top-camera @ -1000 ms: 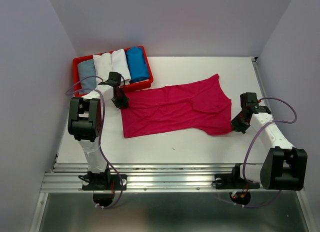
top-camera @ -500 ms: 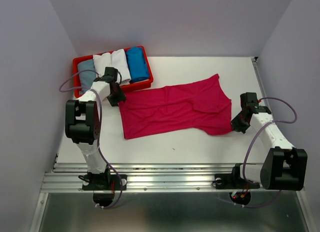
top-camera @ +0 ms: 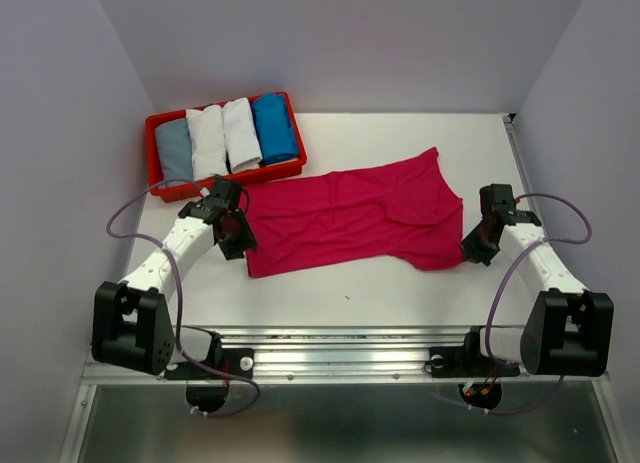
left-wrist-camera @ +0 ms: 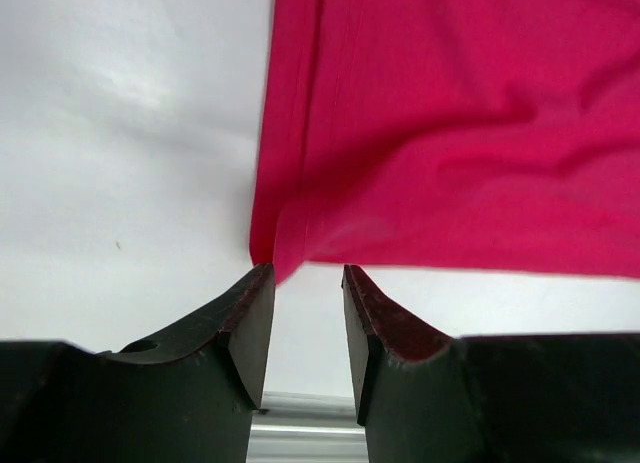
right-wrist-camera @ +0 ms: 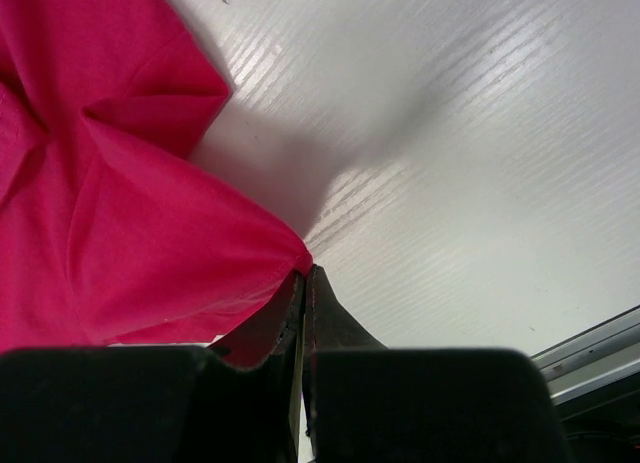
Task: Roll the t-shirts
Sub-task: Fold the T-shirt at the center of the board.
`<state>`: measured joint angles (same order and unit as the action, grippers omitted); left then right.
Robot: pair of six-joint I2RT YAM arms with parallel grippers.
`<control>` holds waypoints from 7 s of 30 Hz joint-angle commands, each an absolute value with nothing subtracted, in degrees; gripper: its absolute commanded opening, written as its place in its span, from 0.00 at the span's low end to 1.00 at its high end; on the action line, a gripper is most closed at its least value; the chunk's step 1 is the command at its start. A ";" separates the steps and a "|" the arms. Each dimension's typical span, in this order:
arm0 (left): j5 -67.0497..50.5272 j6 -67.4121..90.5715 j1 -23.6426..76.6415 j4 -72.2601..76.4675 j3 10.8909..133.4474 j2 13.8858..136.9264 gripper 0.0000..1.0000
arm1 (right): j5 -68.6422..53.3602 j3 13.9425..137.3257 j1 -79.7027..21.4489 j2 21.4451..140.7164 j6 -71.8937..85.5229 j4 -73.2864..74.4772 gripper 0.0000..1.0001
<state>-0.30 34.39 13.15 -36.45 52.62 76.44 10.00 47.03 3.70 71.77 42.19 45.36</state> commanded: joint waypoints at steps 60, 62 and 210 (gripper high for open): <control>-5.62 46.76 14.77 -37.70 35.77 59.16 0.00 | 14.32 51.50 4.04 65.04 41.75 53.25 0.01; -5.80 46.58 14.85 -38.75 35.95 58.36 0.00 | 14.94 51.85 4.04 64.16 41.83 54.22 0.01; -0.88 36.39 5.36 -31.82 54.76 77.70 0.72 | -7.21 90.96 -9.40 117.94 38.41 24.52 0.01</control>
<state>-1.65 37.30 5.52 -32.36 55.81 78.15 -6.33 86.61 -7.38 115.77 37.93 26.11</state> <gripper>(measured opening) 0.727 0.019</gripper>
